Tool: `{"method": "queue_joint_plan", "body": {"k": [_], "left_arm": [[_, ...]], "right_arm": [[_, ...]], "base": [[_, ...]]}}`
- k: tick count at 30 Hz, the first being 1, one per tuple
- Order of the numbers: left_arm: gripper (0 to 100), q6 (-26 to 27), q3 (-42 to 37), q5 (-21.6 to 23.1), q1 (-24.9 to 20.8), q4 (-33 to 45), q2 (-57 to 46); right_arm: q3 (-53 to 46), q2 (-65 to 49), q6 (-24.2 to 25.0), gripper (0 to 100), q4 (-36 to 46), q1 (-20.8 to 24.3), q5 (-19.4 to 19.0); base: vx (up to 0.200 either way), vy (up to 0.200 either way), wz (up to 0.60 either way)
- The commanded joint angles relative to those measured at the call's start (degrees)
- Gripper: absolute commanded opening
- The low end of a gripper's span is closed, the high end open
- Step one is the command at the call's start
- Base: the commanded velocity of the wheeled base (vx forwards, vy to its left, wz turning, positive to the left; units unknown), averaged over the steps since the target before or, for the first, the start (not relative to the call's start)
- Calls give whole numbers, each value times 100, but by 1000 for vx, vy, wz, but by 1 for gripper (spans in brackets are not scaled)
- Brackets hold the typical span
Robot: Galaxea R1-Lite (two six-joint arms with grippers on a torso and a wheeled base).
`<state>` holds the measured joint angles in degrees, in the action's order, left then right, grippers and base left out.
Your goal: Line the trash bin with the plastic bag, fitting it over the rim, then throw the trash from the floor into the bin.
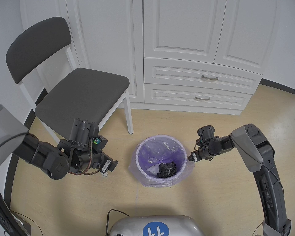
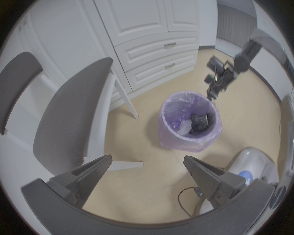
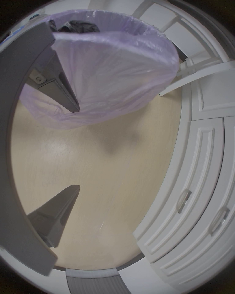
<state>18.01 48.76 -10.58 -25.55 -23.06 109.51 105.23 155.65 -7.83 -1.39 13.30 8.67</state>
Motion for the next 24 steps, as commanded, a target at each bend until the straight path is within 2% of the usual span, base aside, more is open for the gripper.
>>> {"method": "queue_joint_plan", "body": {"k": [1, 3, 7, 10, 14, 19, 22, 24], "left_arm": [[100, -500, -218, 3, -20, -49, -817], [100, -667, -271, 3, -20, -84, -905], [100, -895, -394, 21, -20, -286, -1028], [100, -1010, -587, 127, -38, -638, -1221], [100, -1080, -860, 170, -99, -902, -1520], [100, -1651, -983, 188, -126, -1051, -1766], [100, -1906, -1018, 293, -134, -1060, -1863], [100, -2196, -1044, 460, -126, -1104, -1916]], "right_arm": [[936, 1055, -79, 100, 491, -56, -700], [936, 1064, -26, 100, 420, -56, -876], [936, 1108, 150, 100, 288, -64, -884], [936, 809, 510, 100, -98, -143, -823], [-222, -281, 712, 100, -415, -310, -814], [-1540, -1300, 791, 100, -1425, -495, -779], [-2103, -1801, 1108, 100, -1768, -530, -735], [-2604, -2267, 1538, 100, -1970, -574, -744]], "base": [[0, 0, 0], [0, 0, 0], [0, 0, 0], [0, 0, 0], [0, 0, 0], [0, 0, 0], [0, 0, 0], [0, 0, 0]]}}
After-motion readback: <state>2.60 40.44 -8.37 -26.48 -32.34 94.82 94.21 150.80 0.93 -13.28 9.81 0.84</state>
